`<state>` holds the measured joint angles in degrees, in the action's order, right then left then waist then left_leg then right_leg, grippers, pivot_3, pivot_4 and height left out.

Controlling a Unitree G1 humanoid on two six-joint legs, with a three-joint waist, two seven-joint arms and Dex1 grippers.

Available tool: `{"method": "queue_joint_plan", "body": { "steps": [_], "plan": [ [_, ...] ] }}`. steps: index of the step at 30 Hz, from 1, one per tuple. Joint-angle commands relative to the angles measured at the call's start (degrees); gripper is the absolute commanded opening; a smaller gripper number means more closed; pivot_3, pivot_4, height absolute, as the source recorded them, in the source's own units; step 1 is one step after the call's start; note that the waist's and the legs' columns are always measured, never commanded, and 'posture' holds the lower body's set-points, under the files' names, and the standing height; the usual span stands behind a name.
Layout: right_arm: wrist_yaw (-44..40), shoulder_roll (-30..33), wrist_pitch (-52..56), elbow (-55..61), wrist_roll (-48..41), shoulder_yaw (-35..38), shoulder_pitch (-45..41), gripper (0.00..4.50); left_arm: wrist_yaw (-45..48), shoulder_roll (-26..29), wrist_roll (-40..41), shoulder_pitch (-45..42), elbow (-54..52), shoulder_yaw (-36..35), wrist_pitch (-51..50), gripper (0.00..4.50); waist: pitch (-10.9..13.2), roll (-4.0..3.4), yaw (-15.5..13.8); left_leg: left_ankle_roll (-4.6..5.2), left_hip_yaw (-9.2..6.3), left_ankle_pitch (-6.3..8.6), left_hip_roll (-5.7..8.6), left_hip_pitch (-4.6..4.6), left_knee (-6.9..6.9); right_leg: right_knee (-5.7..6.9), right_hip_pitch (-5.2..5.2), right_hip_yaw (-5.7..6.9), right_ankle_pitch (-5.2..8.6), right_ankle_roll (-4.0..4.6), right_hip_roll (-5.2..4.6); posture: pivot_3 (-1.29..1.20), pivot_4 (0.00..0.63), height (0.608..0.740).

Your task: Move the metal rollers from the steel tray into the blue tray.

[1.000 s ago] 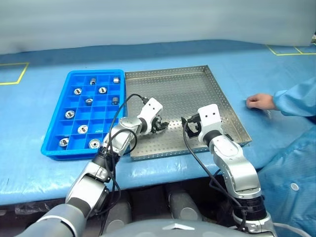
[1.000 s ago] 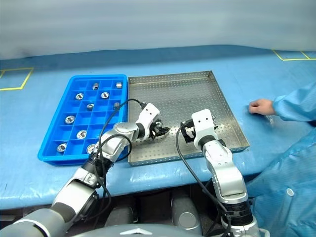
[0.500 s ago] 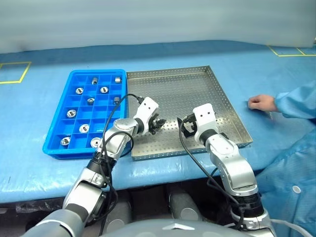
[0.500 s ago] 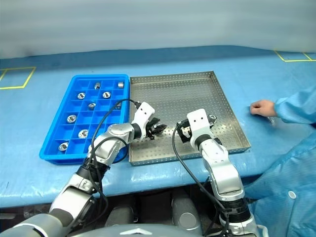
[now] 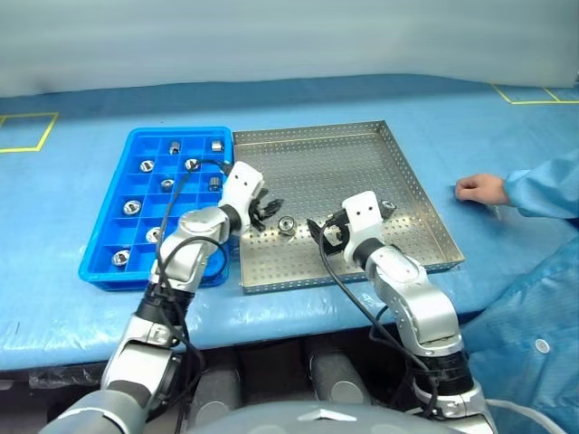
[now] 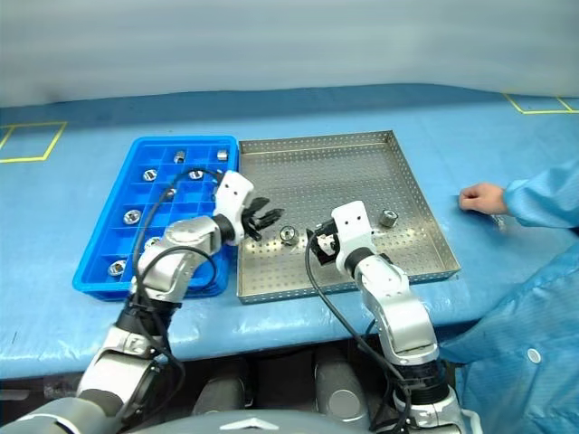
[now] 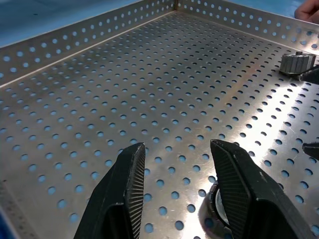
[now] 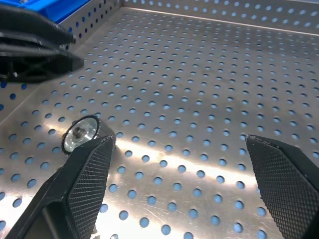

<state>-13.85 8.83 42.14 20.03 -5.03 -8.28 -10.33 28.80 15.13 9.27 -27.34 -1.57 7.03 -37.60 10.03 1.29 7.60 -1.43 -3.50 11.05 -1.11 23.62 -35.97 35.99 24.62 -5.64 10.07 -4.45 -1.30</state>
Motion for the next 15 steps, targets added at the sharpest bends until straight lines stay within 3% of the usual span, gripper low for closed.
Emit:
{"method": "queue_joint_plan", "body": {
  "steps": [1, 11, 15],
  "plan": [
    [-1.31, -0.88, -2.5, -1.14, -0.95, -1.18, -2.03, 4.5, 0.5, 1.18, 1.36, 1.13, -4.97, -1.09, -1.2, 2.24, 0.0, 0.0, -0.48, 0.0, -0.01, 0.0, 0.0, 0.0, 0.0, 0.0, 0.0, 0.01, 0.0, 0.0, 0.0, -0.05, 0.15, 0.74],
    [-3.02, -3.91, -4.58, -14.09, -0.54, -3.24, -7.19, 4.5, -1.6, 2.57, 2.46, 5.59, -10.98, -4.0, -4.04, 2.24, 0.0, 0.0, -1.96, 0.0, -0.02, 0.0, 0.0, 0.0, 0.01, -0.01, 0.0, 0.01, -0.01, 0.0, 0.0, 0.02, 0.15, 0.74],
    [-2.21, -4.53, -5.56, -15.77, -0.3, -2.52, -7.77, 3.3, -2.11, 3.22, 2.78, 6.55, -12.29, -4.91, -4.75, 2.22, 0.0, 0.0, -2.9, 0.0, -0.02, 0.0, -0.01, 0.01, 0.01, -0.01, 0.01, 0.02, -0.01, 0.01, 0.01, 0.03, 0.15, 0.74]
  ]
}}
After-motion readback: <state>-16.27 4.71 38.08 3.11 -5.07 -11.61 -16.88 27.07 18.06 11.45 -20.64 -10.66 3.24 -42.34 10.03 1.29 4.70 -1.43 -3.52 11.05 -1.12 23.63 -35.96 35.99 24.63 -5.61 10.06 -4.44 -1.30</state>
